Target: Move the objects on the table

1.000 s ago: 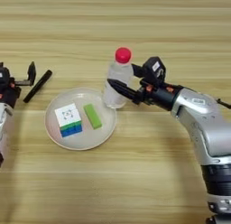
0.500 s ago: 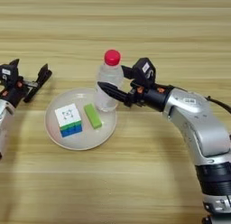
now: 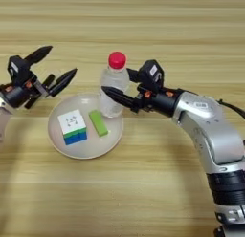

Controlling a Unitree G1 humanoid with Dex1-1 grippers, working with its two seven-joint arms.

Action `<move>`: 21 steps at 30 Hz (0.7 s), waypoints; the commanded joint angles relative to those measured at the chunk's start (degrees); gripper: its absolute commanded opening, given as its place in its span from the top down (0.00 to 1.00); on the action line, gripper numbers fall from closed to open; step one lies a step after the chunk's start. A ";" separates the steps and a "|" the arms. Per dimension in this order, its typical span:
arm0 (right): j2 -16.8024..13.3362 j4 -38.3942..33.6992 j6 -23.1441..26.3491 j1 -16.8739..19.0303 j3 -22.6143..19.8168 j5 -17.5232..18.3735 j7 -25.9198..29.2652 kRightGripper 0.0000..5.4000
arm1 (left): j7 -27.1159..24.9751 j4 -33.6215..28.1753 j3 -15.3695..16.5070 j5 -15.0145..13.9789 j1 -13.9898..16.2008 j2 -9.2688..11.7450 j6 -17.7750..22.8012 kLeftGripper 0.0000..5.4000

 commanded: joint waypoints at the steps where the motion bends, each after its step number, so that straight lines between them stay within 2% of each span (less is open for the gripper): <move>1: -1.15 -2.48 0.05 -1.80 -1.02 1.56 1.12 0.42 | -4.72 -8.43 -3.91 -1.54 3.61 3.09 5.69 0.00; 4: -1.67 -2.97 0.07 -1.74 -1.49 2.22 1.91 0.42 | -6.98 -12.78 -6.09 -2.56 5.45 4.56 9.80 0.00; 8: -2.47 -3.64 0.31 -1.73 -1.99 3.40 3.00 0.42 | -8.89 -14.66 -8.06 -2.66 6.44 5.62 12.88 0.00; 13: -3.45 -4.87 0.58 -1.49 -2.36 4.52 4.33 0.42 | -10.24 -16.41 -9.48 -3.06 7.25 6.38 14.64 0.00; 21: -4.14 -6.25 1.15 -0.66 -2.77 6.30 5.52 0.42 | -9.87 -17.10 -10.23 -2.75 7.90 5.92 14.94 0.00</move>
